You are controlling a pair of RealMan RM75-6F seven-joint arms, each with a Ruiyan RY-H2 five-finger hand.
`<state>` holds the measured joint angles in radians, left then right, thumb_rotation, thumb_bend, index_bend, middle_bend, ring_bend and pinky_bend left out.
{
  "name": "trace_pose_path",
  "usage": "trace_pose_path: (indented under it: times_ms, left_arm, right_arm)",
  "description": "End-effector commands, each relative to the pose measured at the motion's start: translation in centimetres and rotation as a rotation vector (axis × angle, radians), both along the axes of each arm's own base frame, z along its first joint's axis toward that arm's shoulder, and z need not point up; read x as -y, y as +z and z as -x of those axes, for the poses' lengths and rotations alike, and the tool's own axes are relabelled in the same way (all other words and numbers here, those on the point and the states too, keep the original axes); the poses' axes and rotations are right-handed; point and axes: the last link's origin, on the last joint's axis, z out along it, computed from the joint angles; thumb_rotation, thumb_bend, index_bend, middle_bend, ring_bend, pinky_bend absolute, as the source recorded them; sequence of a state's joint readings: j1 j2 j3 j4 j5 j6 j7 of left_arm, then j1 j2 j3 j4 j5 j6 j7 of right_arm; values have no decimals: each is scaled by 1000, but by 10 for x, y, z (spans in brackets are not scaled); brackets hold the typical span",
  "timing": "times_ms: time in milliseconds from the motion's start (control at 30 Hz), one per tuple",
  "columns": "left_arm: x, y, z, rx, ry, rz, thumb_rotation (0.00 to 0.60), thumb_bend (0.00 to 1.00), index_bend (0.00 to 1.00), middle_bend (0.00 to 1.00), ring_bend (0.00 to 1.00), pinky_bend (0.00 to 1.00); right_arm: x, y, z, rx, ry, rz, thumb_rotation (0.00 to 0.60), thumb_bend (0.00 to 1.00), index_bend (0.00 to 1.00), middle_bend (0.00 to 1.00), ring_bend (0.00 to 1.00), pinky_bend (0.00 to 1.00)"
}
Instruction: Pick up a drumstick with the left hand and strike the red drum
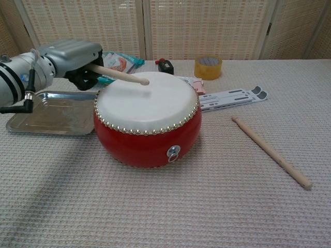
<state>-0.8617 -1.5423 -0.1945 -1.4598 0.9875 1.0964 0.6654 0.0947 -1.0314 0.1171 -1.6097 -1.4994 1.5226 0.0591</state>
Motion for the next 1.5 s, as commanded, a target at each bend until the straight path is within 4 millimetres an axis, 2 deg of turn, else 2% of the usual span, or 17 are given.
trace_pose_path:
  times_ms: [33, 167, 267, 367, 433, 533, 767, 867, 1000, 1233, 1300, 1500]
  left_arm:
    - [4, -9, 0, -5, 10, 26, 600, 708, 988, 1000, 991, 1000]
    - [4, 5, -9, 422, 204, 143, 600, 707, 988, 1000, 990, 1000]
    - [4, 17, -13, 676, 272, 204, 600, 706, 987, 1000, 989, 1000]
    - [4, 21, -12, 773, 284, 235, 600, 707, 986, 1000, 990, 1000]
    - [4, 20, -9, 761, 266, 239, 600, 707, 986, 1000, 990, 1000]
    - [3, 13, -4, 646, 207, 228, 600, 708, 986, 1000, 989, 1000]
    - [-2, -3, 11, 97, -37, 49, 600, 712, 986, 1000, 983, 1000]
    - [-2, -5, 12, -48, -65, 16, 600, 713, 985, 1000, 981, 1000]
    - [2, -1, 6, 47, -4, 14, 600, 712, 984, 1000, 981, 1000]
    - [9, 18, -8, 513, 164, 112, 600, 710, 982, 1000, 981, 1000]
    - [8, 20, -7, 514, 173, 135, 600, 708, 982, 1000, 981, 1000]
    - [2, 16, -2, 331, 89, 63, 600, 709, 983, 1000, 980, 1000]
  right_arm:
    - [0, 0, 0, 1, 0, 0, 600, 193, 0, 112, 0, 24]
    - [-1, 1, 1, 1, 0, 5, 600, 193, 0, 112, 0, 24]
    - [-2, 2, 1, 1, 0, 9, 600, 193, 0, 112, 0, 24]
    - [-2, 1, 1, 2, 1, 7, 600, 193, 0, 112, 0, 23]
    - [-2, 1, 0, 2, 2, 5, 600, 193, 0, 112, 0, 23]
    - [-1, 0, 0, 1, 3, 3, 600, 193, 0, 112, 0, 24]
    - [0, 1, -1, -1, 3, 5, 600, 193, 0, 112, 0, 23]
    - [0, 2, -2, -3, 6, 9, 600, 193, 0, 112, 0, 23]
    - [0, 4, -6, -10, 17, 31, 600, 193, 0, 112, 0, 23]
    - [-2, 9, -10, -11, 23, 57, 600, 193, 0, 112, 0, 24]
    - [-1, 9, -11, -11, 24, 57, 600, 194, 0, 112, 0, 23]
    - [-1, 9, -11, -13, 24, 55, 600, 193, 0, 112, 0, 24]
